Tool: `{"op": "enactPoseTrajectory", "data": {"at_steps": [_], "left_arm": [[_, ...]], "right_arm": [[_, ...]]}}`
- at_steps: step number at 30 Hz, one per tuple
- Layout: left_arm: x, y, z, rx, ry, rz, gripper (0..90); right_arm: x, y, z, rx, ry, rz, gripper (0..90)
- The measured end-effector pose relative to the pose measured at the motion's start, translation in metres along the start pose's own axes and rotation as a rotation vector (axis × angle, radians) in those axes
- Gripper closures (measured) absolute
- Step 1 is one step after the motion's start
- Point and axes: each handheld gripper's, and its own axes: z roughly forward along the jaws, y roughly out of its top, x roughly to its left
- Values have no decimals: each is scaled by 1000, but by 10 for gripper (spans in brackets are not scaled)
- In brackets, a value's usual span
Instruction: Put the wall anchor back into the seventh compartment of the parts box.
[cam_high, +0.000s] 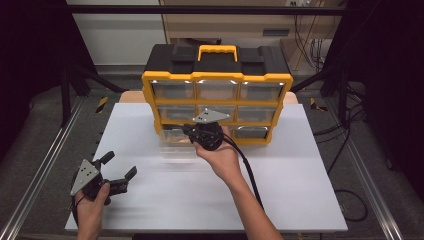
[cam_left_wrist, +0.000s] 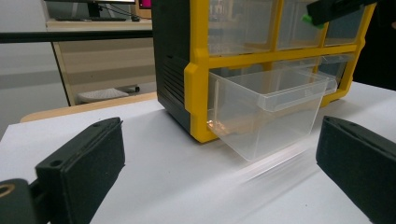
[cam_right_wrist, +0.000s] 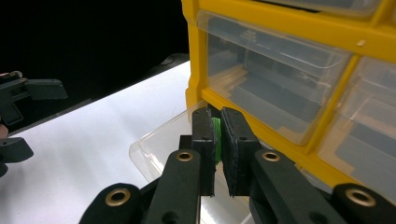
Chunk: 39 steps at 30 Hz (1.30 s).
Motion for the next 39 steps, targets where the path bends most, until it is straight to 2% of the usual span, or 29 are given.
{"op": "enactPoseTrajectory", "data": {"at_steps": [5,7,12,14,15,17,19,21,26,34,39], "left_arm": [[0,0,0,-1,-4,1,9],[0,0,1,2,-5,1,9],[0,0,1,2,-5,5,9],[0,0,1,2,-4,4,9],[0,0,1,2,-4,4,9],[0,0,0,3,-2,6,9],[0,0,0,3,-2,5,9],[0,0,-1,3,1,5,9],[0,0,-1,5,3,10,8],[0,0,-3,7,10,13,8],[-1,-1,-3,10,14,16,8]], "right_arm": [[-3,-5,15,46,3,-9,835],[-4,-6,18,55,6,-11,792],[-1,-4,11,39,-7,-15,659],[0,-3,8,34,-14,-15,572],[0,-3,8,34,-14,-15,572],[4,-2,2,32,-23,-27,447],[5,-3,1,31,-34,-35,415],[7,-4,-6,51,-40,-52,293],[7,-9,-22,51,-65,-46,167],[-1,-23,-47,32,-81,-19,123],[-5,-32,-55,32,-92,-10,114]]}}
